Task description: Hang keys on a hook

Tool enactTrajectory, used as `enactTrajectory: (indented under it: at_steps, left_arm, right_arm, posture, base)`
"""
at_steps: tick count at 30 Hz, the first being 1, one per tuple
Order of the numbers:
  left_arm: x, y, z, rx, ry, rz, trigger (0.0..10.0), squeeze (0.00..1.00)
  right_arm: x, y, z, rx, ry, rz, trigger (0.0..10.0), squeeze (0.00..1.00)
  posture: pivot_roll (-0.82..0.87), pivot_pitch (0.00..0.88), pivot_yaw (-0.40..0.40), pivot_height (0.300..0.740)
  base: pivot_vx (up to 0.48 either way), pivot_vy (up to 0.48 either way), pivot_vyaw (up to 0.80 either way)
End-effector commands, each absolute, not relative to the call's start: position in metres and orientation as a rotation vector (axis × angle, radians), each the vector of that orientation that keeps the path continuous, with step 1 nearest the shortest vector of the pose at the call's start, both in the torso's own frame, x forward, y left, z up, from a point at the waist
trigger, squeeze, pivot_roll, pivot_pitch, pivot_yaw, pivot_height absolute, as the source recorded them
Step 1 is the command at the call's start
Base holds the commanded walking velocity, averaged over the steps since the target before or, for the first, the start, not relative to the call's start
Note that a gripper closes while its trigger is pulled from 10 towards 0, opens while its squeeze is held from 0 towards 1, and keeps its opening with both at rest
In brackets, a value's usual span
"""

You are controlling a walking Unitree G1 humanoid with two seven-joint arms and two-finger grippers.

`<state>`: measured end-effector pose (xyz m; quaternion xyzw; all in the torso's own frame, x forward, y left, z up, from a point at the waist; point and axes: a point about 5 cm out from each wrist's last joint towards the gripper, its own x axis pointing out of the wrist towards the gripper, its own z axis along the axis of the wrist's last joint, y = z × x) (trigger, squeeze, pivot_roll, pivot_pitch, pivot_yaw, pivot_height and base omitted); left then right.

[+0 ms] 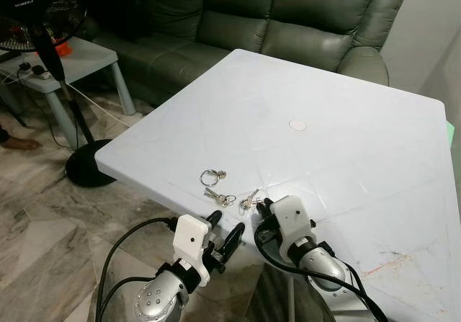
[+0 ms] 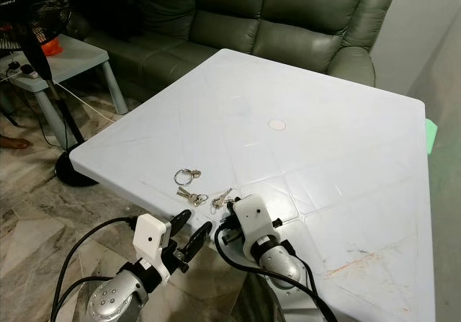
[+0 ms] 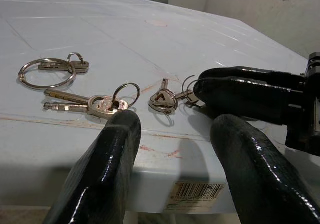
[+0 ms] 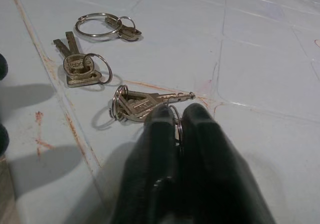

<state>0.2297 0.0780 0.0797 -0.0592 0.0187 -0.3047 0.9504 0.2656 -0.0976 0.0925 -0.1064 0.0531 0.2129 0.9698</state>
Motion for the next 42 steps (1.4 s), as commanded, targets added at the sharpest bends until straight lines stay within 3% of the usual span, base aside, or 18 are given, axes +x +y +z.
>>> enactTrajectory:
  at_steps: [1,15,16,17,18,19,22,23,27,42]
  left_arm:
    - [0.228,0.078,0.080,-0.106,0.045,-0.622,10.0,0.00]
    - [0.229,0.078,0.080,-0.099,0.041,-0.619,10.0,0.00]
    - [0.230,0.078,0.080,-0.099,0.041,-0.618,10.0,0.00]
    - [0.231,0.079,0.080,-0.095,0.037,-0.616,10.0,0.00]
    - [0.231,0.079,0.080,-0.094,0.035,-0.615,10.0,0.00]
    - [0.232,0.079,0.081,-0.094,0.032,-0.614,10.0,0.00]
    - [0.233,0.079,0.082,-0.093,0.028,-0.614,10.0,0.00]
    - [0.234,0.079,0.082,-0.091,0.025,-0.612,10.0,0.00]
    - [0.239,0.082,0.083,-0.087,0.016,-0.602,10.0,0.00]
    - [0.273,0.116,0.109,-0.268,-0.072,-0.344,10.0,0.00]
  right_arm:
    - [0.267,-0.097,0.100,-0.220,0.081,0.423,0.2,0.00]
    - [0.271,-0.101,0.108,-0.120,0.044,0.390,0.0,0.00]
    - [0.272,-0.103,0.110,-0.100,0.031,0.375,1.3,0.00]
    - [0.274,-0.107,0.115,-0.042,0.005,0.351,3.8,0.00]
    - [0.276,-0.110,0.116,-0.025,-0.002,0.337,4.4,0.00]
    - [0.277,-0.112,0.118,0.001,-0.025,0.339,7.4,0.00]
    - [0.277,-0.116,0.123,0.041,-0.067,0.339,7.8,0.00]
    - [0.278,-0.119,0.126,0.059,-0.098,0.328,10.0,0.00]
    - [0.282,-0.132,0.138,0.173,-0.176,0.276,10.0,0.00]
    - [0.274,-0.156,0.141,0.161,-0.275,0.153,10.0,0.00]
  posture:
    - [0.08,0.088,-0.047,0.740]
    - [0.08,0.084,-0.047,0.740]
    - [0.08,0.084,-0.047,0.740]
    - [0.08,0.084,-0.047,0.740]
    - [0.08,0.075,-0.045,0.740]
    - [0.08,0.075,-0.045,0.740]
    - [0.08,0.075,-0.045,0.740]
    - [0.08,0.067,-0.043,0.740]
    - [0.08,0.059,-0.041,0.740]
    - [0.06,0.018,-0.022,0.740]
  base:
    - [0.000,0.000,0.00]
    - [0.000,0.000,0.00]
    - [0.000,0.000,0.00]
    - [0.000,0.000,0.00]
    - [0.000,0.000,0.00]
    - [0.000,0.000,0.00]
    - [0.000,0.000,0.00]
    - [0.000,0.000,0.00]
    - [0.000,0.000,0.00]
    - [0.000,0.000,0.00]
